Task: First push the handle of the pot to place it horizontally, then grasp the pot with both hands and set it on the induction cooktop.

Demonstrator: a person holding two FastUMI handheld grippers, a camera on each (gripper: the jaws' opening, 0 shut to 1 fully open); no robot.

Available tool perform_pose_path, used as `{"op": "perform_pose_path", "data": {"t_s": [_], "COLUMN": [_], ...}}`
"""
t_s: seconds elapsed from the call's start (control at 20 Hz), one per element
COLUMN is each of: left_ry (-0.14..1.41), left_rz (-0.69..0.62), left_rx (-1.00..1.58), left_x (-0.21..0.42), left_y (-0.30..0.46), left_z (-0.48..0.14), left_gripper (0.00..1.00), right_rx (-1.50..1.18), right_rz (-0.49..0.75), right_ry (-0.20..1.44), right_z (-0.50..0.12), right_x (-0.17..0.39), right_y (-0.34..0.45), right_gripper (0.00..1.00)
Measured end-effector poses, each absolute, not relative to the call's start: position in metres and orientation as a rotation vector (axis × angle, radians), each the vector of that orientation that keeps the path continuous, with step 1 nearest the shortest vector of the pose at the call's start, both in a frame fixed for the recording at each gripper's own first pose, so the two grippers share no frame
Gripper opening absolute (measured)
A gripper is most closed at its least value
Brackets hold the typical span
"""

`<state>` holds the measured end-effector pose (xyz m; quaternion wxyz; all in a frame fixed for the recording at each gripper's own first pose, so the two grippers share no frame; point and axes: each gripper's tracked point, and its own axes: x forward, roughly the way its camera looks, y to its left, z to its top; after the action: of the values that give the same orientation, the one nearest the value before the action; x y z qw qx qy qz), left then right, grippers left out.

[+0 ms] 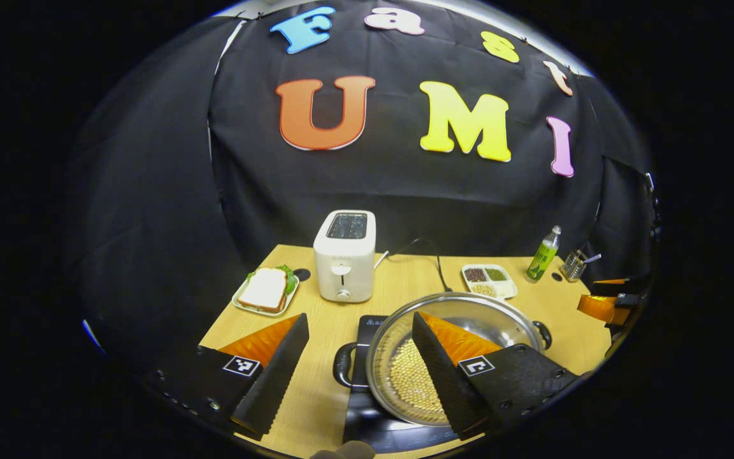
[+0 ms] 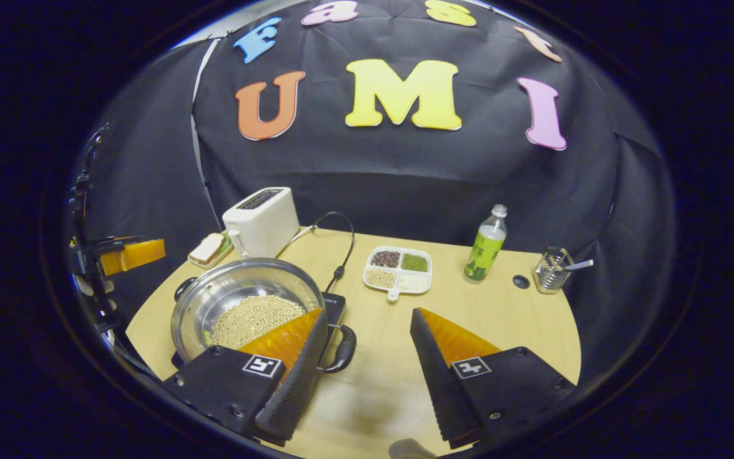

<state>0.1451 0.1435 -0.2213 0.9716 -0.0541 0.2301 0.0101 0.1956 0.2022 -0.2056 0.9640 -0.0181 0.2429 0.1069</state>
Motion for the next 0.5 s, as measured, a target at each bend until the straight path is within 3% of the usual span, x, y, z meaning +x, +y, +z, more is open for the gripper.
{"op": "perform_pose_path", "data": {"t_s": [0.25, 0.4, 0.5], "left_ry": [0.297, 0.227, 0.185], "left_rz": [0.032, 0.012, 0.003], "left_rx": [-0.083, -0.084, -0.09], "left_x": [0.123, 0.104, 0.088], "left_y": [0.089, 0.042, 0.013], "left_z": [-0.139, -0.098, -0.076], "left_gripper": [0.97, 0.97, 0.96], "right_rx": [0.016, 0.037, 0.052], "right_rz": [0.223, 0.202, 0.198], "right_ry": [0.364, 0.289, 0.234], "right_z": [-0.148, -0.112, -0.084], "right_x": [0.154, 0.136, 0.12], "right_y": [0.158, 0.116, 0.089], "right_gripper": [0.83, 1.0, 0.99]}}
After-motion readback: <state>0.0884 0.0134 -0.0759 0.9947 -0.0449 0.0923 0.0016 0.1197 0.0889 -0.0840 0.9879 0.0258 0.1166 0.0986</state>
